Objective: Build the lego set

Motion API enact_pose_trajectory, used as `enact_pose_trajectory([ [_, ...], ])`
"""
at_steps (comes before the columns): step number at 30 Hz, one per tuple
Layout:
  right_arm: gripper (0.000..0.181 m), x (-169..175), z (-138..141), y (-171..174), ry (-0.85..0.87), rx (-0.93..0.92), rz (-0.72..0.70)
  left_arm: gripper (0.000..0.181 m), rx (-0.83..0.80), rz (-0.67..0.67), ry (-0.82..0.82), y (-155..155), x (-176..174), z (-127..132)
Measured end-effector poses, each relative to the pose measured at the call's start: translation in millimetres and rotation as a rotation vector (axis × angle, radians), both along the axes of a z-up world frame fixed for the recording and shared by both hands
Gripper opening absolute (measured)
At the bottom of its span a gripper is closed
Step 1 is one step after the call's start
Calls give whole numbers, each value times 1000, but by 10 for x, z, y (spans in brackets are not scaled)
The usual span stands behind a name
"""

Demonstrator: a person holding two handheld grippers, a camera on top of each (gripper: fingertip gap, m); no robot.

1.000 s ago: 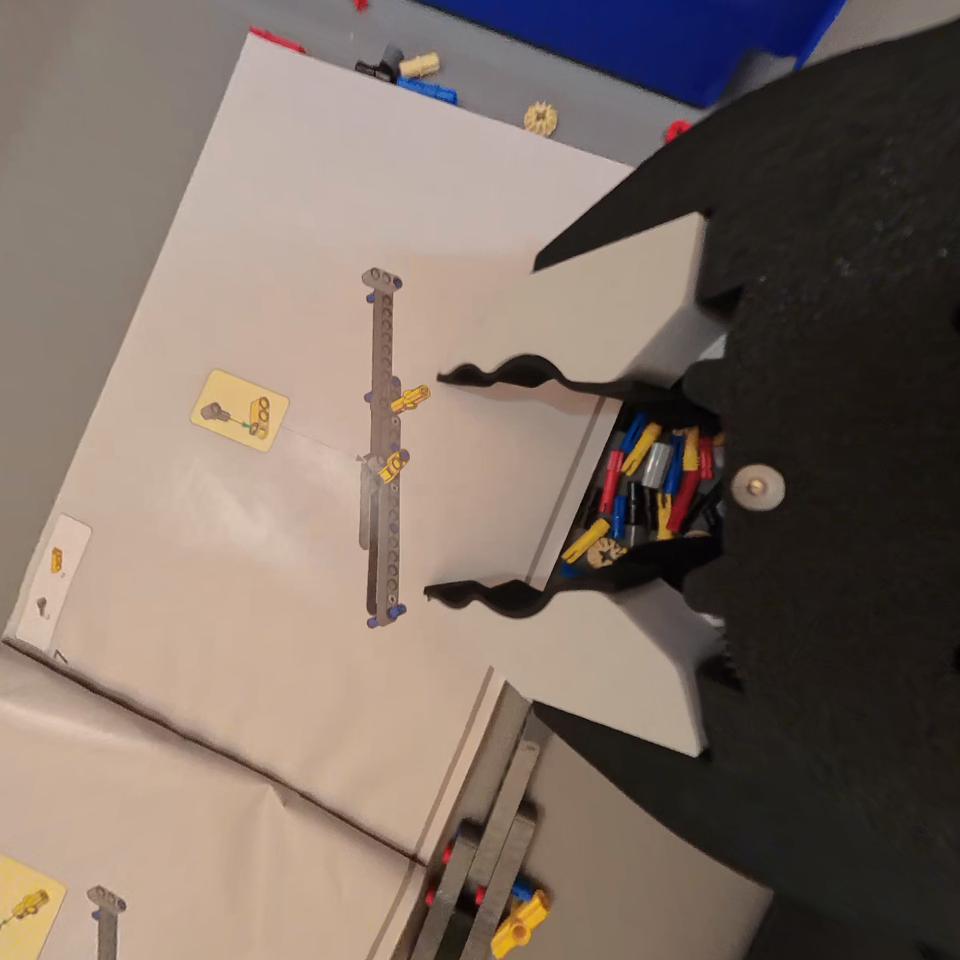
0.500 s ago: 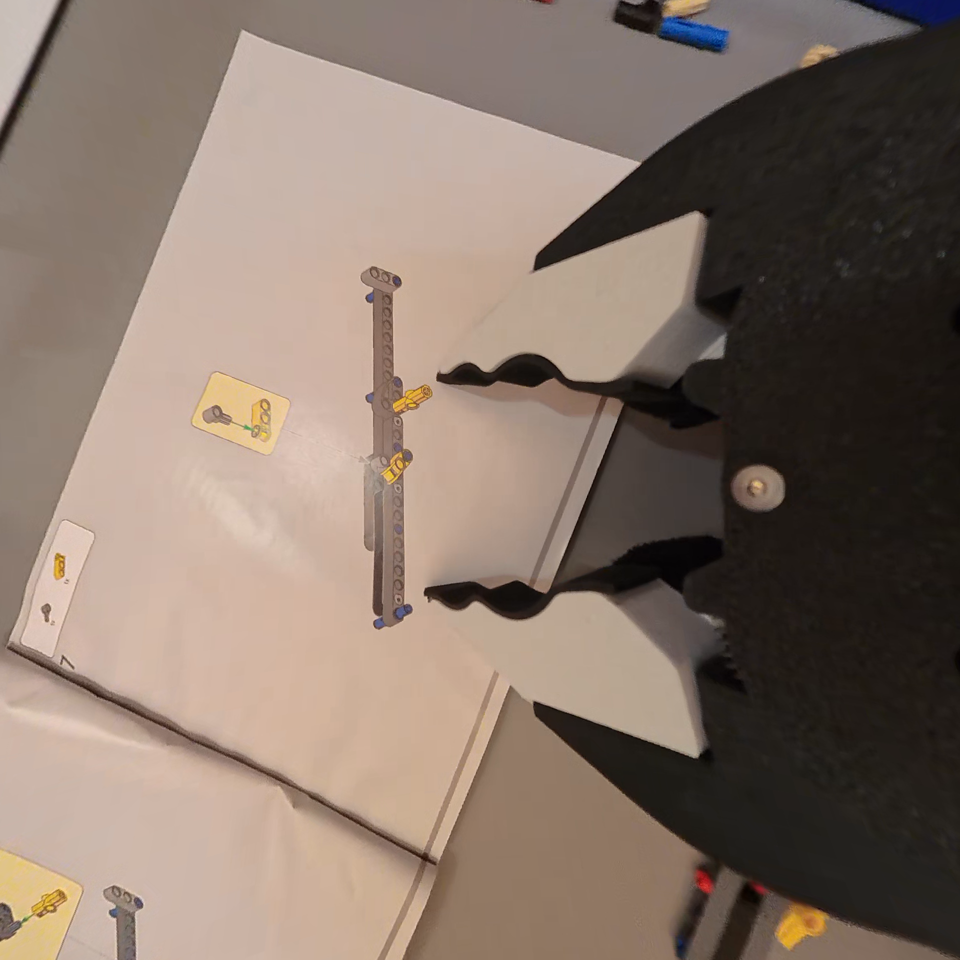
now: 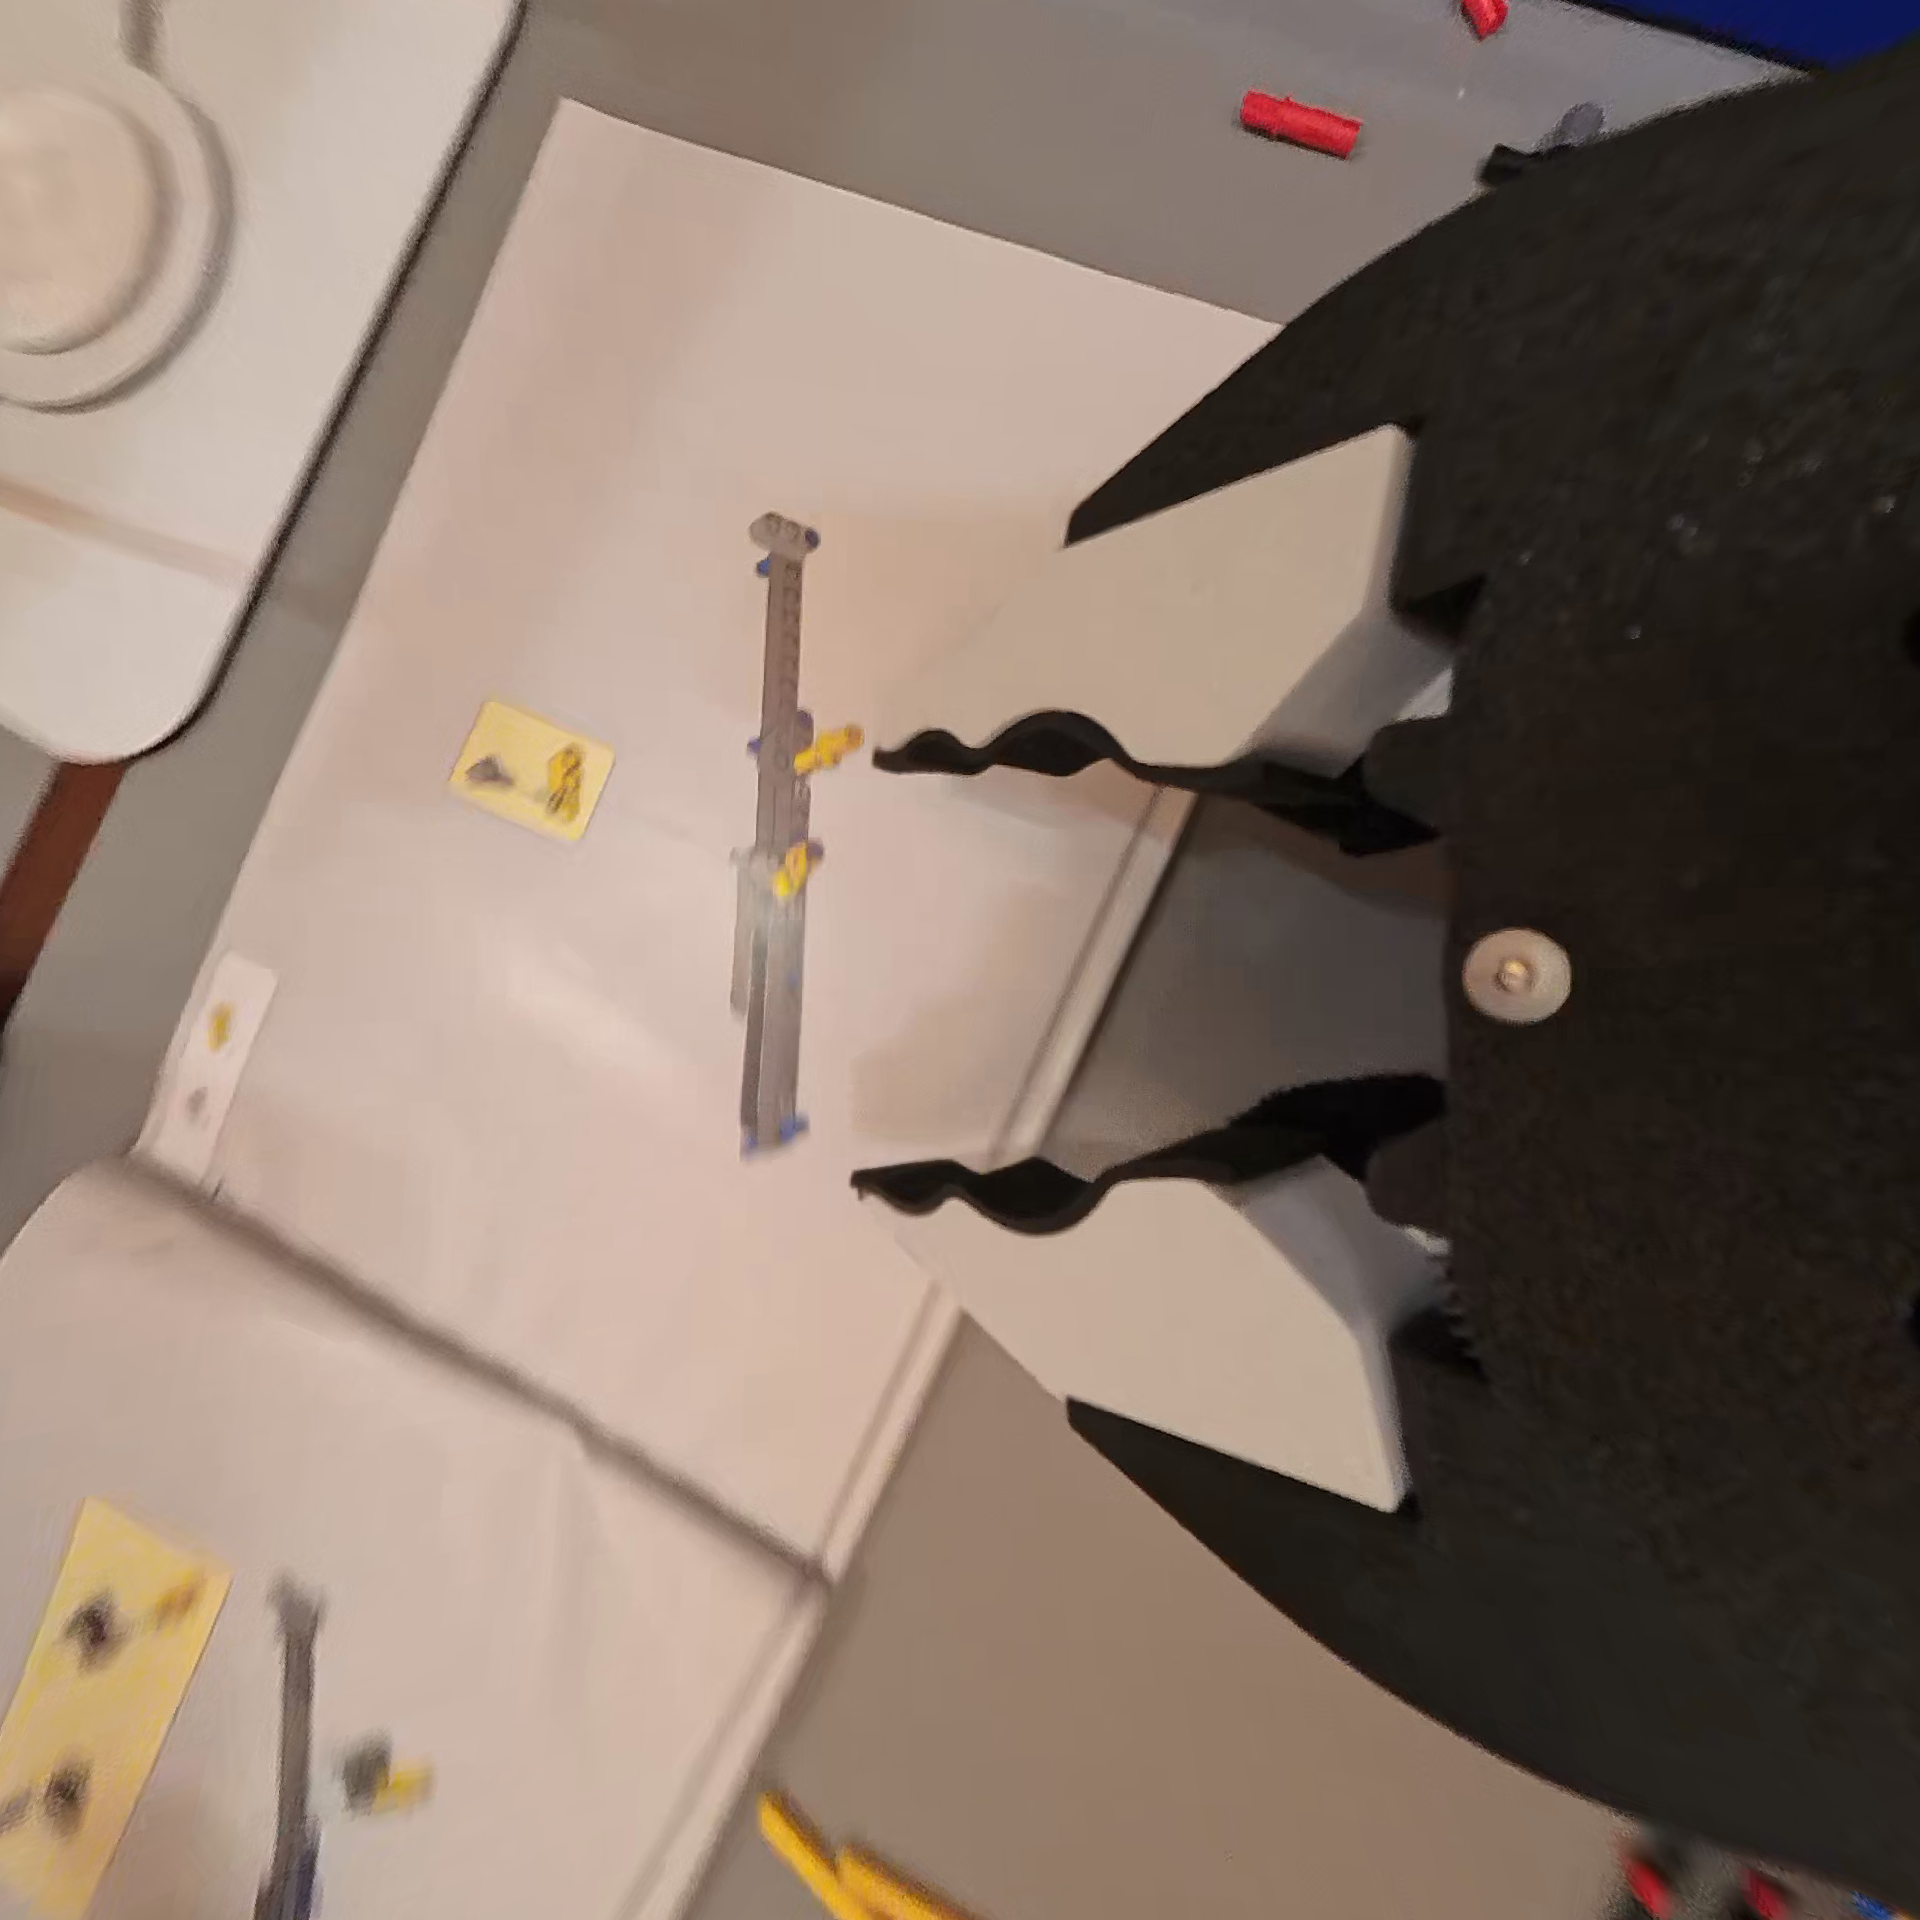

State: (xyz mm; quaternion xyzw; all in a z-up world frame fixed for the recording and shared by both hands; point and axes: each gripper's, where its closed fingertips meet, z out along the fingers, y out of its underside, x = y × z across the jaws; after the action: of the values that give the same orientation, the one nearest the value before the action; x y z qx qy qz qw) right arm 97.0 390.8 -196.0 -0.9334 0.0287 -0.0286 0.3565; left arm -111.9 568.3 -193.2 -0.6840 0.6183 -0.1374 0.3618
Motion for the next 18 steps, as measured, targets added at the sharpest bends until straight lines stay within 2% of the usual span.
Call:
enact_pose_trajectory([
  [2,75,-439,229,-119,28,71,126,13,-9,-12,-105,-189,-113,297],
  [4,73,-1241,340,-399,164,95,375,13,-44,-61,-211,-533,-323,606],
  [6,68,-1972,399,-770,247,141,641,13,-131,-167,-257,-1019,-609,756],
  [8,74,-2416,345,-1080,269,120,807,13,-211,-304,-258,-1523,-948,763],
  [10,82,-2602,240,-1205,210,81,895,13,-279,-408,-229,-1938,-1275,685],
  [13,88,-2626,-8,-1190,-4,42,980,13,-359,-507,-182,-2423,-1572,558],
  [18,82,-2750,-186,-1072,16,1,1016,13,-365,-552,-46,-2665,-1668,253],
])
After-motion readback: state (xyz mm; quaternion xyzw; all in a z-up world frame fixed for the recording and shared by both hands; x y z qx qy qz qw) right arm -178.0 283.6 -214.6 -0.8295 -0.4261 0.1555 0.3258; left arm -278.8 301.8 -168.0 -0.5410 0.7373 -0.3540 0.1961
